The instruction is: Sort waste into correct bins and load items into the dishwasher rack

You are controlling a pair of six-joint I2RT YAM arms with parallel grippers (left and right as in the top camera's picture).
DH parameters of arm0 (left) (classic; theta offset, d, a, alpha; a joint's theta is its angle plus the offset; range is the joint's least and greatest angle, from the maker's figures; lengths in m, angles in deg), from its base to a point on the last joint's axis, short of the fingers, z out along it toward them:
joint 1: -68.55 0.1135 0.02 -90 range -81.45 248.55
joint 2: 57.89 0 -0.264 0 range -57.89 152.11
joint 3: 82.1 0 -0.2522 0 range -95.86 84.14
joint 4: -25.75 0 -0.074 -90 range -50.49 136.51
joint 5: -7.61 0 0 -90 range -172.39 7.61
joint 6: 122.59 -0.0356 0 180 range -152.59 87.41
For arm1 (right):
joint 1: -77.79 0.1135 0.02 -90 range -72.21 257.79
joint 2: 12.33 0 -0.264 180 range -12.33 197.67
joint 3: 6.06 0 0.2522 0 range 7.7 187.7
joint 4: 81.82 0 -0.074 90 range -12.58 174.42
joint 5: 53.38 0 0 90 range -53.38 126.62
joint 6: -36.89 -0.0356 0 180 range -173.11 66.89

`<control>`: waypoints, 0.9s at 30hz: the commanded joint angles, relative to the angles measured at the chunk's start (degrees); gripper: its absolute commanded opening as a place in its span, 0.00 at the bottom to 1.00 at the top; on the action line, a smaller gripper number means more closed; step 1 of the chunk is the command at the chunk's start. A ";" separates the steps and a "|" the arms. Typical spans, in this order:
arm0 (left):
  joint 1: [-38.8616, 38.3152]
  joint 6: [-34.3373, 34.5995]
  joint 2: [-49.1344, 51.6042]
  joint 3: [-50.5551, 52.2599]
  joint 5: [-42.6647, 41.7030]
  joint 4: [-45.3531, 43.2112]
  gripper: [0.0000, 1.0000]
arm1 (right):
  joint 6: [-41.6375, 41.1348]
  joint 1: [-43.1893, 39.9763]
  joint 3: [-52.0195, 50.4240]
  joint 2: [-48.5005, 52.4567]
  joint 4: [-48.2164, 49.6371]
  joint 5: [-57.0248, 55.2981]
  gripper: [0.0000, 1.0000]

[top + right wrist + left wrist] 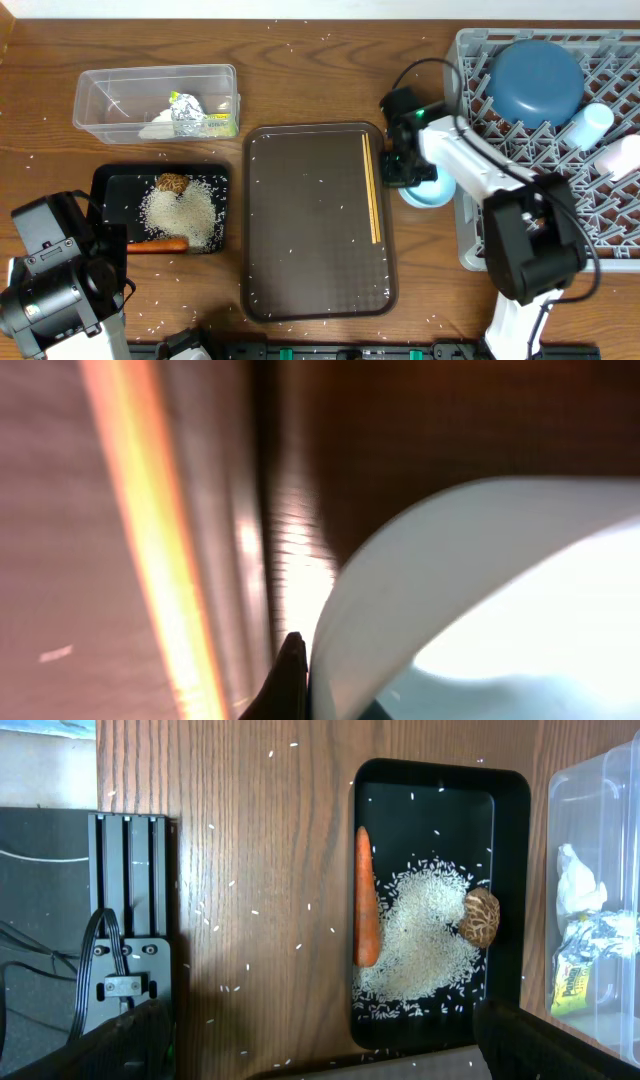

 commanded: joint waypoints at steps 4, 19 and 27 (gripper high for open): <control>0.31 -0.74 -0.04 0.09 1.14 0.20 0.98 | 4.52 -5.75 3.15 -9.90 1.11 19.63 0.01; 0.31 -0.74 -0.04 0.09 1.14 0.20 0.98 | 15.28 -29.90 3.15 -12.31 4.35 68.22 0.01; 0.31 -0.74 -0.04 0.09 1.14 0.20 0.98 | 17.18 -44.61 3.15 -12.31 3.63 76.81 0.01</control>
